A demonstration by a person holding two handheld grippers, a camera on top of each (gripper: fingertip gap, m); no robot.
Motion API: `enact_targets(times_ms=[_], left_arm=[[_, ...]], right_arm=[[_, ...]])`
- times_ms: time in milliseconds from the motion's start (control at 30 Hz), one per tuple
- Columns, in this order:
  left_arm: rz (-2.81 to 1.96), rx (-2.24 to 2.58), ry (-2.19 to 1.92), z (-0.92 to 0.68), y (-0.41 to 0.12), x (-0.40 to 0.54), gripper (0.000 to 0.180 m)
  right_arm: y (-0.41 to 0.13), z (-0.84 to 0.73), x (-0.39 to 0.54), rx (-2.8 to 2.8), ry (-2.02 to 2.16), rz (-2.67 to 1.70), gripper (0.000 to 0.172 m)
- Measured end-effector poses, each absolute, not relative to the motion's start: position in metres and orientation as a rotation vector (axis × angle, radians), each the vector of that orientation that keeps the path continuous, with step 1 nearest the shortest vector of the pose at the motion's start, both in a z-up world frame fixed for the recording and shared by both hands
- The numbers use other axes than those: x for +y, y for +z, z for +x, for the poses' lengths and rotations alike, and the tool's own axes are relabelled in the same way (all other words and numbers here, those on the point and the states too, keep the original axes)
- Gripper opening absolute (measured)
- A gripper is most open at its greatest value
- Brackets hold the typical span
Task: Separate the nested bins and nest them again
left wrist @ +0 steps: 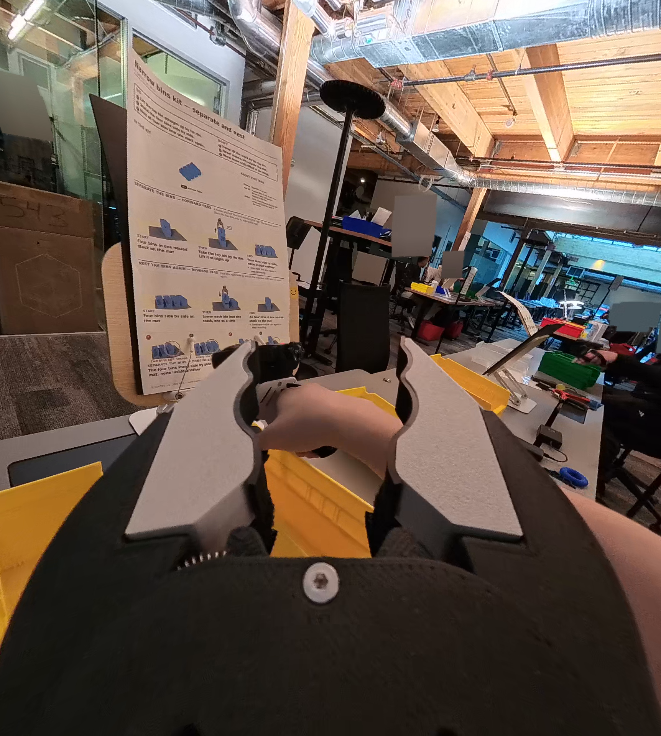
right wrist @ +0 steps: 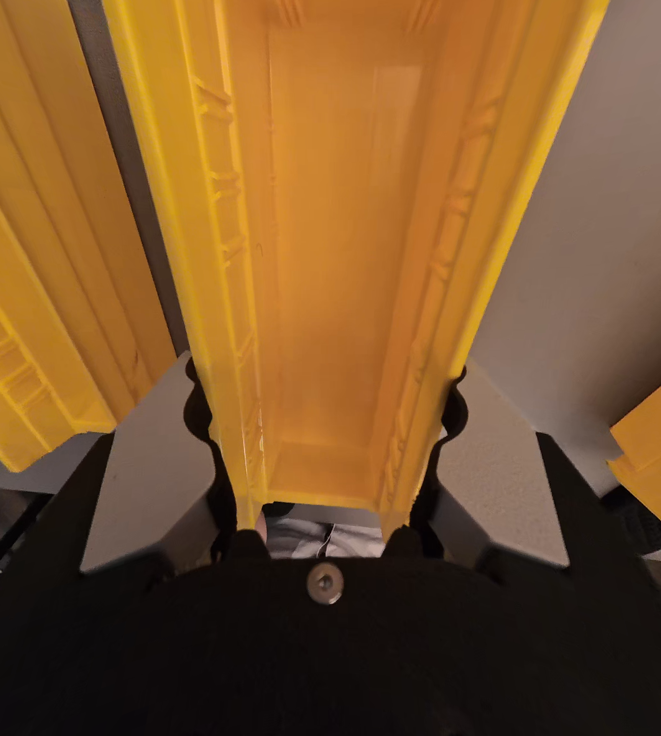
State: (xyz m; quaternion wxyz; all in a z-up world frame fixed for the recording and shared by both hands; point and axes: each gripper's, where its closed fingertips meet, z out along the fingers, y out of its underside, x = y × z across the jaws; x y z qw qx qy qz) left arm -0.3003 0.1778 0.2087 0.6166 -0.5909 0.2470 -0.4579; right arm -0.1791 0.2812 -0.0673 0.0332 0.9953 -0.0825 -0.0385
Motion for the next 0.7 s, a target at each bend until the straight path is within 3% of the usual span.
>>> enact_targets(times_ms=[700], left_arm=[[-1.362, 0.613, -1.047, -0.286, 0.209, 0.171, 0.067]], right_arm=[[-0.064, -0.18, 0.291, -0.222, -0.153, 3.182, 0.108]])
